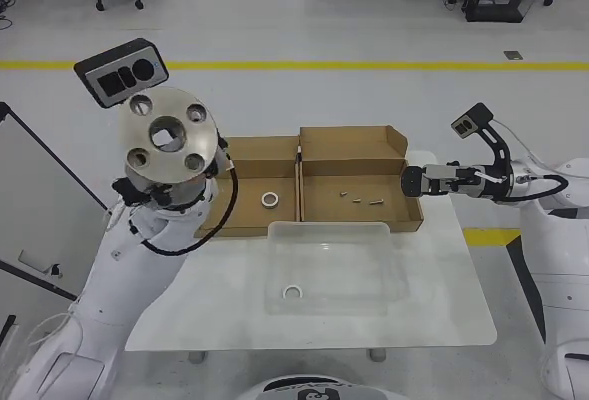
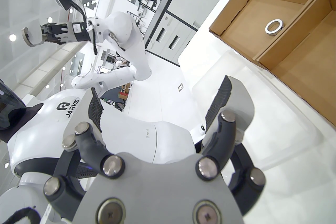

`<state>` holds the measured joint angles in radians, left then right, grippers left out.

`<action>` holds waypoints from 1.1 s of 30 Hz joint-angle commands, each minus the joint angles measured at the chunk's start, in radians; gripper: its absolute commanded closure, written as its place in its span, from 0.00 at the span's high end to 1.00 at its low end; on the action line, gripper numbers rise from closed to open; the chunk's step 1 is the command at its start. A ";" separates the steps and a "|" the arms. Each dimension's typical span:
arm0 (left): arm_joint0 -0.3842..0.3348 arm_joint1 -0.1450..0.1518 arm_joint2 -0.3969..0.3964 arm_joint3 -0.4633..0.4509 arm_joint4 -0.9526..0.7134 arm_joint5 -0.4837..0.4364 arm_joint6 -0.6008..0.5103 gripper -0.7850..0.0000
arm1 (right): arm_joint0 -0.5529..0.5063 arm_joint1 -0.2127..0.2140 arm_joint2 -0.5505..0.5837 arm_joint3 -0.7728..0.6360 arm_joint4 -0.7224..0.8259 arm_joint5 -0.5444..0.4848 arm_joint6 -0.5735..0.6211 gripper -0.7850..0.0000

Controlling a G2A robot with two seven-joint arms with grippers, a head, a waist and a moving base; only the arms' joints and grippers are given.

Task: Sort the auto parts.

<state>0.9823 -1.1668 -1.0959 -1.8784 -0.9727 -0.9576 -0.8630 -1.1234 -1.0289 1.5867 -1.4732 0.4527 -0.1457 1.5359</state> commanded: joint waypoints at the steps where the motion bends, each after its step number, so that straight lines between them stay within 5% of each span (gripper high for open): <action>1: 0.005 0.003 -0.016 0.017 0.042 0.009 -0.009 0.00 | 0.000 0.000 0.000 0.000 0.000 0.000 0.000 1.00; 12: 0.027 0.031 -0.083 0.050 0.274 0.062 -0.061 0.00 | 0.000 0.000 0.000 0.000 0.000 0.000 0.000 1.00; 23: 0.019 0.020 -0.018 0.000 0.032 -0.015 0.016 0.00 | 0.000 0.000 0.000 0.000 0.000 0.000 0.000 1.00; 33: 0.016 0.018 -0.017 0.006 0.026 -0.019 0.020 0.00 | 0.000 0.000 0.000 0.000 0.000 0.000 0.000 1.00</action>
<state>0.9983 -1.1491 -1.1131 -1.8723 -0.9459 -0.9768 -0.8435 -1.1234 -1.0289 1.5867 -1.4732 0.4527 -0.1457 1.5359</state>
